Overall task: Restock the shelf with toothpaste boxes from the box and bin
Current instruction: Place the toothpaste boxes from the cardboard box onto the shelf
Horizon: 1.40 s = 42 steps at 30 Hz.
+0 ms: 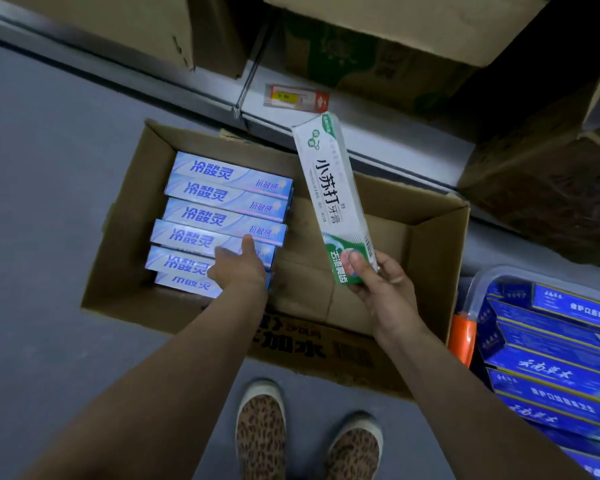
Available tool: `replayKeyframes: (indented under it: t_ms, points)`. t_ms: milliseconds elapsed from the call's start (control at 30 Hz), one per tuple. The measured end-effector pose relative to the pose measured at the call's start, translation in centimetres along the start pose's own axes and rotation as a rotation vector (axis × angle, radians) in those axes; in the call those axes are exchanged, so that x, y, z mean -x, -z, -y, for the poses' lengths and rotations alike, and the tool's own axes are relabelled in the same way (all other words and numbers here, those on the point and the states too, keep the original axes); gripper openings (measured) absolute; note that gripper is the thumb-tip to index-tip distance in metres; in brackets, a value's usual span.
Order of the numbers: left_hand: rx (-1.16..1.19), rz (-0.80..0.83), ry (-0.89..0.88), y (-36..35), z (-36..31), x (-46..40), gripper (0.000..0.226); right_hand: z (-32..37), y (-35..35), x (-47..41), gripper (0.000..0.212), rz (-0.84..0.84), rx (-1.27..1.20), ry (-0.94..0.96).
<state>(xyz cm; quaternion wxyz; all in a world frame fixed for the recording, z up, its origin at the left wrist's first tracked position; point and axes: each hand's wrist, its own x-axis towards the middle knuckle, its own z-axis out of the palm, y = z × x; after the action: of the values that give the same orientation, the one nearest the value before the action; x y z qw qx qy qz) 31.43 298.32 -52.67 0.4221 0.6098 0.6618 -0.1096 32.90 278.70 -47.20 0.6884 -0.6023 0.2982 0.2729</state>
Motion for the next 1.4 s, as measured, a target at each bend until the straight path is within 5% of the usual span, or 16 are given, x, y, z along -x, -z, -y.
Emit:
replayKeyframes:
  t_ms: [167,467,700,1000,1400]
  points:
    - [0.078,-0.120,-0.073,-0.4,1.0,0.3,0.053,-0.8,0.4,-0.2,0.044,0.002,-0.021,-0.033]
    - [0.099,-0.308,0.170,0.5,1.3,-0.1,0.096,-1.1,0.7,-0.3,0.042,0.037,-0.026,-0.013]
    - [0.304,-0.083,0.342,0.8,2.0,-0.9,0.080,-1.6,0.5,-0.2,0.052,0.037,-0.018,-0.015]
    - [0.393,-0.062,0.348,3.4,2.1,1.3,0.071,-0.7,0.0,2.4,0.049,-0.006,-0.026,-0.018]
    - [0.859,0.221,0.276,11.6,-4.1,15.9,0.032,9.3,0.1,14.4,0.028,-0.075,-0.133,0.033]
